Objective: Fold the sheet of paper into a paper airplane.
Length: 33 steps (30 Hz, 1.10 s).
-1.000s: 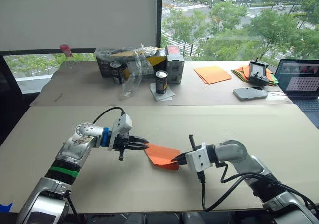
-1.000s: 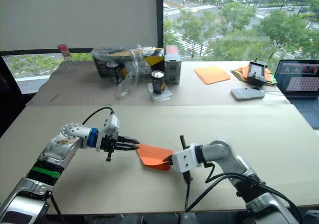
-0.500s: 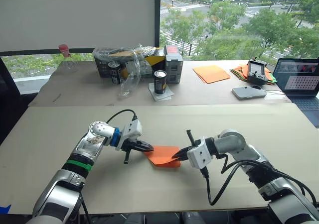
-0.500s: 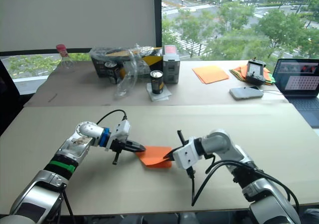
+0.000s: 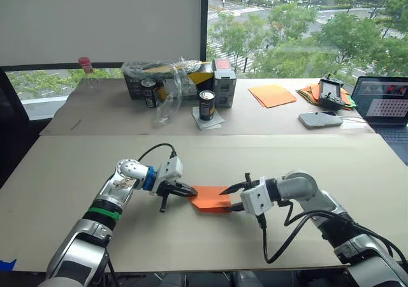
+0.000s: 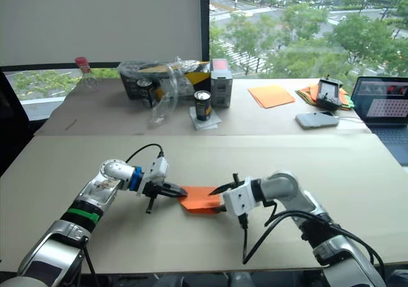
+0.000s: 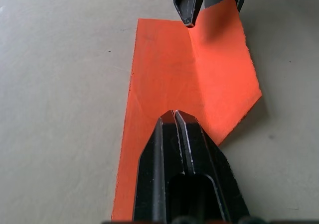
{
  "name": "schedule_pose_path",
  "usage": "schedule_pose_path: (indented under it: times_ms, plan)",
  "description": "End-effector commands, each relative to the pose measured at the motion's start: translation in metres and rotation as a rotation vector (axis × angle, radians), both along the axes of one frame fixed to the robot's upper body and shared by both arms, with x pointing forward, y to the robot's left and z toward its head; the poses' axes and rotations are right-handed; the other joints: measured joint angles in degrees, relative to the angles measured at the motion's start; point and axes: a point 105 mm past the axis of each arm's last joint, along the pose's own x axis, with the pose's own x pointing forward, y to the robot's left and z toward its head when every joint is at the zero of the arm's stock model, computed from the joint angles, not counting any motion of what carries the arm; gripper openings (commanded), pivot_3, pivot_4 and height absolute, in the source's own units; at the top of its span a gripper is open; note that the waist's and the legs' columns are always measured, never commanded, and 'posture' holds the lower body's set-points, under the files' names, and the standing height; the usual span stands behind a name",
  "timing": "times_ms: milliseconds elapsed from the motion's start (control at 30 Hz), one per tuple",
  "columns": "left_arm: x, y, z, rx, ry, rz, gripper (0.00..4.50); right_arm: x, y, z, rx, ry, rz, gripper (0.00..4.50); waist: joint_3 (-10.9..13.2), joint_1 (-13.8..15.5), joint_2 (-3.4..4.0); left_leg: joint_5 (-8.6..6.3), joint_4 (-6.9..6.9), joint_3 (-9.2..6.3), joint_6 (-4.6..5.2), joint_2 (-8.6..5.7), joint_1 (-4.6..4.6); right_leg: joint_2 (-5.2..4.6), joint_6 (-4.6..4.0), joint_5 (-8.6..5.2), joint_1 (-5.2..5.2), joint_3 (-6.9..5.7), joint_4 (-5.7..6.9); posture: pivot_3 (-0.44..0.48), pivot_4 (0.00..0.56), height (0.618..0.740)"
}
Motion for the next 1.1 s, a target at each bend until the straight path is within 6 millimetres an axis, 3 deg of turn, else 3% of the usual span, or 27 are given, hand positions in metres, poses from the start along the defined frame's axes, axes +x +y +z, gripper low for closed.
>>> schedule_pose_path:
  times_ms: [33, 100, 467, 733, 933, 1100]
  plan:
    - [0.0, 0.005, -0.011, 0.02, 0.032, 0.028, 0.0, -0.002, -0.009, 0.019, 0.223, 0.181, -0.174, 3.27, -0.01, 0.22, 0.0, -0.03, 0.1, -0.01, 0.04, 0.0, -0.02, -0.01, 0.06, -0.04, 0.0, 0.0, 0.08, 0.0, 0.15, 0.67]
    - [0.001, 0.004, -0.01, 0.011, 0.044, 0.031, 0.0, -0.004, -0.011, 0.022, 0.298, 0.233, -0.226, 3.27, -0.01, 0.3, 0.01, -0.04, 0.24, -0.02, 0.06, 0.01, -0.08, -0.01, 0.07, -0.05, 0.0, 0.0, 0.14, 0.0, 0.15, 0.67]
    - [0.001, 0.001, -0.009, 0.01, 0.034, 0.016, 0.0, -0.01, -0.005, 0.018, 0.328, 0.307, -0.277, 3.27, -0.01, 0.55, 0.02, -0.07, 0.35, 0.0, 0.1, -0.04, -0.09, -0.05, 0.08, -0.06, 0.03, 0.01, 0.16, 0.0, 0.15, 0.67]
    - [0.001, 0.004, -0.011, 0.011, 0.038, 0.023, 0.0, -0.017, -0.006, 0.017, 0.281, 0.344, -0.235, 0.73, -0.01, 0.58, 0.02, -0.07, 0.34, 0.0, 0.1, -0.04, -0.09, -0.05, 0.08, -0.06, 0.02, 0.01, 0.15, 0.0, 0.15, 0.67]
    - [0.001, 0.005, -0.011, 0.013, 0.037, 0.025, 0.0, -0.017, -0.007, 0.005, 0.211, 0.318, -0.221, 0.73, -0.01, 0.64, 0.02, -0.07, 0.34, 0.0, 0.11, -0.03, -0.09, -0.05, 0.08, -0.06, 0.03, 0.0, 0.15, 0.0, 0.15, 0.67]
    - [0.0, 0.006, -0.012, 0.018, 0.036, 0.027, 0.0, -0.02, -0.004, 0.007, 0.218, 0.318, -0.194, 0.73, -0.01, 0.7, 0.02, -0.07, 0.34, 0.0, 0.11, -0.03, -0.09, -0.05, 0.08, -0.06, 0.03, 0.0, 0.15, 0.0, 0.15, 0.67]
